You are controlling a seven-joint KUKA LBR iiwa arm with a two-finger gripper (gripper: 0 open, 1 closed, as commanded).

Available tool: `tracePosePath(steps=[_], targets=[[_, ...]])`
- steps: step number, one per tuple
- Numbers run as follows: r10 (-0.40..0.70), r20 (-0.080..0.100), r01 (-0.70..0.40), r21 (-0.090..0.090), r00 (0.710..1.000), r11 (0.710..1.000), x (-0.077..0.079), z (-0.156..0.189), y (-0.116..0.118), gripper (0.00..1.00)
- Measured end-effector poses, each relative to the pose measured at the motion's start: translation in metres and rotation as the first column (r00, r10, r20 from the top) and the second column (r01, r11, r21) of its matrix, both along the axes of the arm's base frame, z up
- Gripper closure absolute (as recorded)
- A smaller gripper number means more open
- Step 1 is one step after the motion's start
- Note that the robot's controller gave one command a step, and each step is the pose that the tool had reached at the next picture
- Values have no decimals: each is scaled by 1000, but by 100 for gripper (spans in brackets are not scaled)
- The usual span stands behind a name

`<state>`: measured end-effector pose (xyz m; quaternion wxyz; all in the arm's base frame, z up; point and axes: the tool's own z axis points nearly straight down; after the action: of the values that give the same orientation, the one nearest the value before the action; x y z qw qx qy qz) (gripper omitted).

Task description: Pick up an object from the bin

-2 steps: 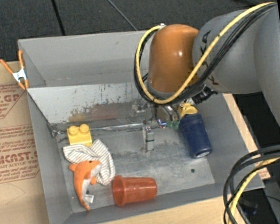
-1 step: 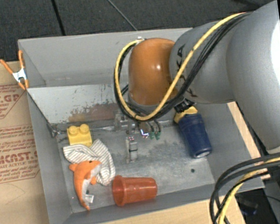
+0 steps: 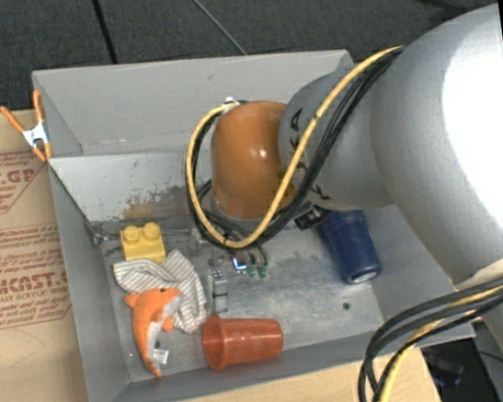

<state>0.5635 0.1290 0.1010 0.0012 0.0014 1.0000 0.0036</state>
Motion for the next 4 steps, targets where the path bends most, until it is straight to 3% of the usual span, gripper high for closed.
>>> tracePosePath(steps=[1, 2, 3, 4], targets=[[26, -2, -26, -9, 1000, 1000, 4, 4, 14, 0], [353, 0, -353, -5, 936, 936, -41, -30, 51, 100], [353, 1, -353, -5, 936, 936, -41, -30, 51, 100], [362, -1, -362, -6, 932, 932, -42, -31, 71, 0]])
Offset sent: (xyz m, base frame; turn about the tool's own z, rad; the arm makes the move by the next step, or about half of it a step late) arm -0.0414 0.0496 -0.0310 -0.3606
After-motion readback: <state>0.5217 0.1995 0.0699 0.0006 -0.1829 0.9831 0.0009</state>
